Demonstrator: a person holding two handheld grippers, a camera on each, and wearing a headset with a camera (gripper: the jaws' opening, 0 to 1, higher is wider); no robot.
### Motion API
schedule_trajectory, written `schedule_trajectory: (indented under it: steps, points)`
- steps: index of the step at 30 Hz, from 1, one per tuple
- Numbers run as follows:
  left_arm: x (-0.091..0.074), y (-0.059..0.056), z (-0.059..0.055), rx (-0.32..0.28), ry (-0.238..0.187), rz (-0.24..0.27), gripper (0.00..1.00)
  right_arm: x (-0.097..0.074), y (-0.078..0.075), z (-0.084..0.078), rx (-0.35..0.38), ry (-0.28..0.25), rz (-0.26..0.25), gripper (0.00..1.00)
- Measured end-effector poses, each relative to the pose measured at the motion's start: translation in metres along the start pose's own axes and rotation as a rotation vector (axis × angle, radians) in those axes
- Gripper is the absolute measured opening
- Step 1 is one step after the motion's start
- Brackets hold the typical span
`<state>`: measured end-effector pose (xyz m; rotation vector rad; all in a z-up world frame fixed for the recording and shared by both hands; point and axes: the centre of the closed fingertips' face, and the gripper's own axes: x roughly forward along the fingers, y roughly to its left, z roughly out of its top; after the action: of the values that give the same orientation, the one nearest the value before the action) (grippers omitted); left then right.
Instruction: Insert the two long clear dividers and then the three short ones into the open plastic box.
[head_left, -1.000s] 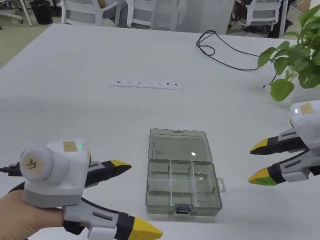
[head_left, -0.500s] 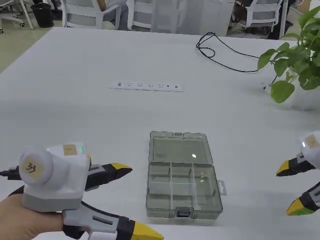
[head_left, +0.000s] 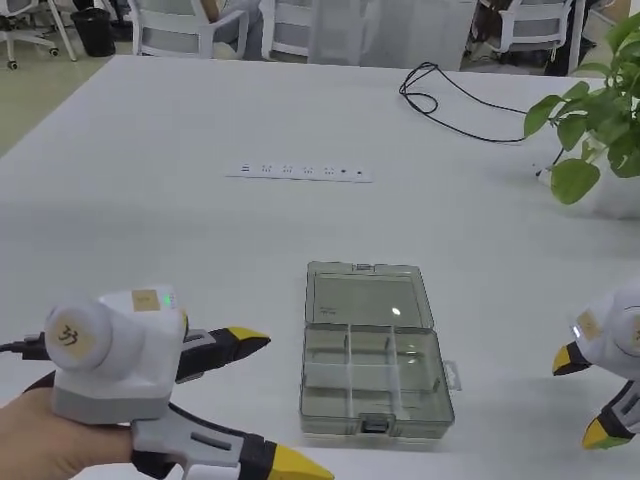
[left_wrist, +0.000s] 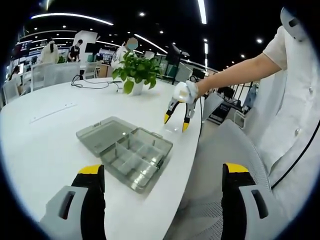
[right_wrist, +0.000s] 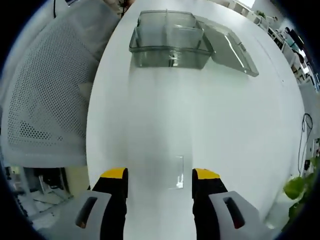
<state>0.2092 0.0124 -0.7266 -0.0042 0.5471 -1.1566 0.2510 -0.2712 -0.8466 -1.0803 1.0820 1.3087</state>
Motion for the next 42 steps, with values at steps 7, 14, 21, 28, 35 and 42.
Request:
schedule_trajectory:
  steps: [7,14,21,28,35,42]
  points:
    - [-0.001,0.0,-0.002,-0.005,0.003,0.003,1.0,0.007,-0.005,-0.009,-0.009,0.011,-0.004,0.5]
    - [-0.001,0.001,-0.002,-0.006,0.002,0.003,1.0,0.008,-0.006,-0.011,-0.03,0.017,-0.015,0.48]
    - [-0.001,0.001,-0.001,-0.004,0.0,0.0,0.99,0.008,-0.008,-0.015,-0.007,0.008,-0.021,0.43]
    - [-0.002,0.002,-0.001,-0.006,-0.002,0.003,0.99,0.008,-0.007,-0.015,-0.005,0.016,-0.025,0.33]
    - [-0.002,0.002,-0.001,-0.005,0.0,0.001,0.99,0.008,-0.008,-0.015,0.006,0.022,-0.03,0.33]
    - [-0.003,0.001,0.001,-0.002,-0.003,-0.002,0.98,0.003,-0.008,-0.011,0.02,-0.003,-0.058,0.33]
